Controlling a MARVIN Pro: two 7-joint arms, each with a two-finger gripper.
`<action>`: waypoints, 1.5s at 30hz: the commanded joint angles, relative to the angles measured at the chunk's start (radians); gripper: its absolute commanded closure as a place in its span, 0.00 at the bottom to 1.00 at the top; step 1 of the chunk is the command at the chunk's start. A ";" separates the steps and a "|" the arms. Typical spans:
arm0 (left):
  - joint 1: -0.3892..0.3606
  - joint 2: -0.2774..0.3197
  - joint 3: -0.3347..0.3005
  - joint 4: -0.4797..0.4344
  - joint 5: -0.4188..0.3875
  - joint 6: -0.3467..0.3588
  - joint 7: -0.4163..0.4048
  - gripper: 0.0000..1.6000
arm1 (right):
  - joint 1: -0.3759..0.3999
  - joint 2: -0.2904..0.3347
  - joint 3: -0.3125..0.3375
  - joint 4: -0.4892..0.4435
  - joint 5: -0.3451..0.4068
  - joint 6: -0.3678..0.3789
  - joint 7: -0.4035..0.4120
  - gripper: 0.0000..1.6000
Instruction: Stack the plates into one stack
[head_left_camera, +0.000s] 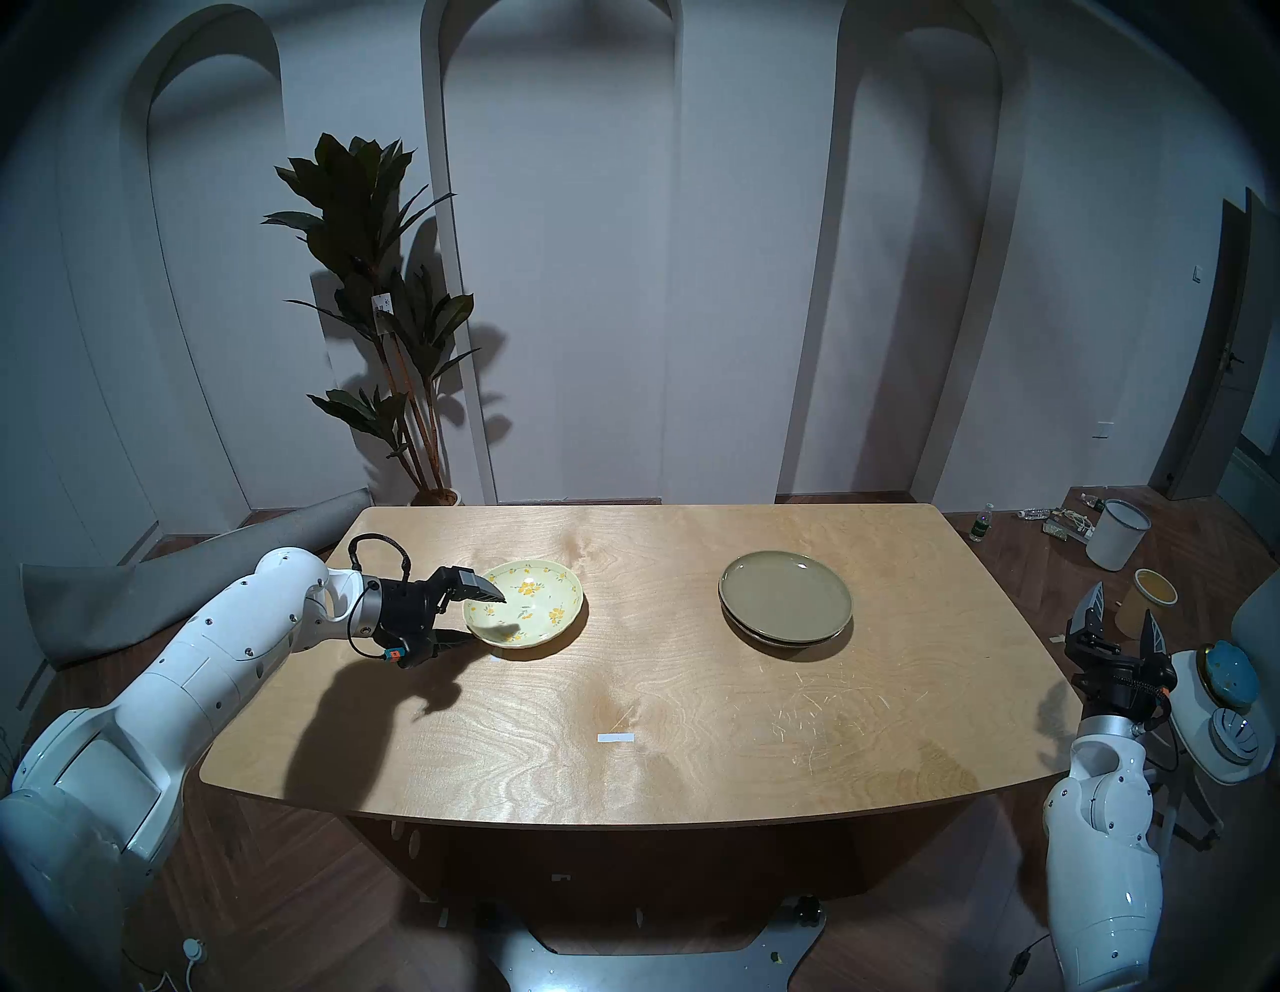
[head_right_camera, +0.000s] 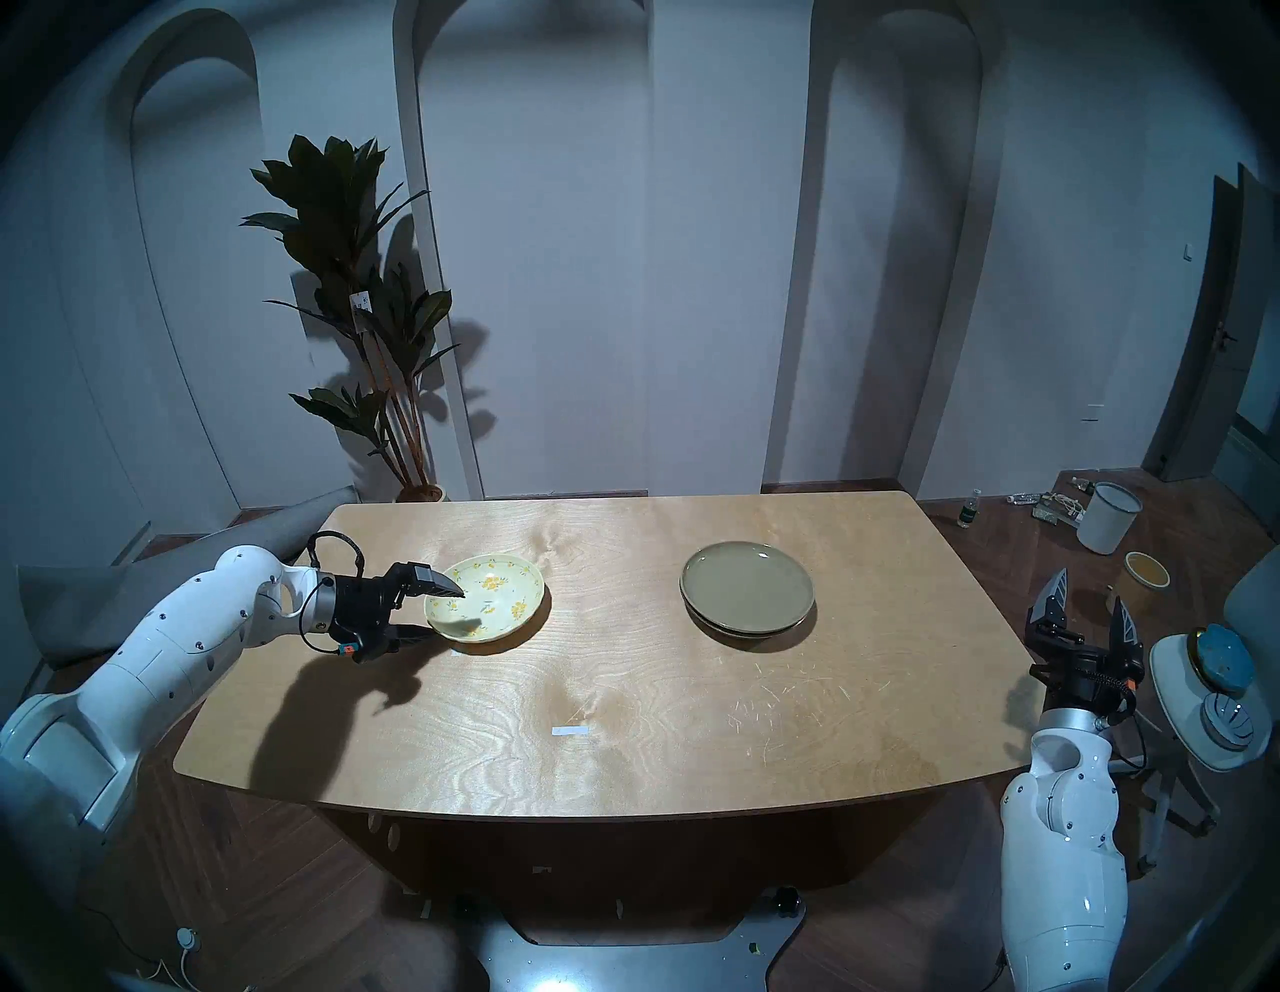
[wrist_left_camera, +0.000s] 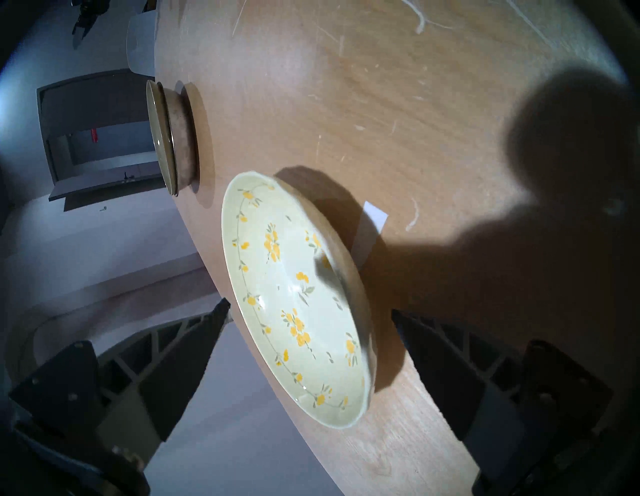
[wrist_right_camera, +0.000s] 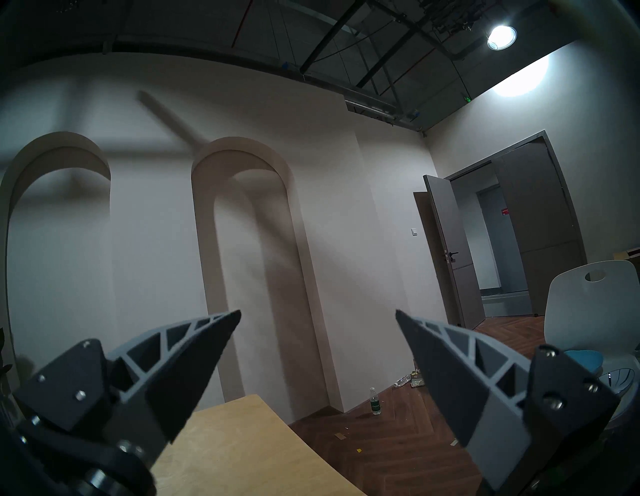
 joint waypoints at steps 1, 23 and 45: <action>-0.040 -0.070 -0.032 0.018 -0.031 0.073 -0.042 0.00 | 0.007 -0.002 0.010 -0.028 0.003 -0.017 -0.003 0.00; -0.082 -0.116 0.004 0.087 0.034 0.115 -0.091 0.09 | -0.013 -0.024 0.047 0.023 0.029 -0.105 0.049 0.00; -0.100 -0.149 -0.038 0.164 -0.031 0.073 -0.104 1.00 | -0.040 -0.051 0.050 -0.054 0.016 -0.085 0.028 0.00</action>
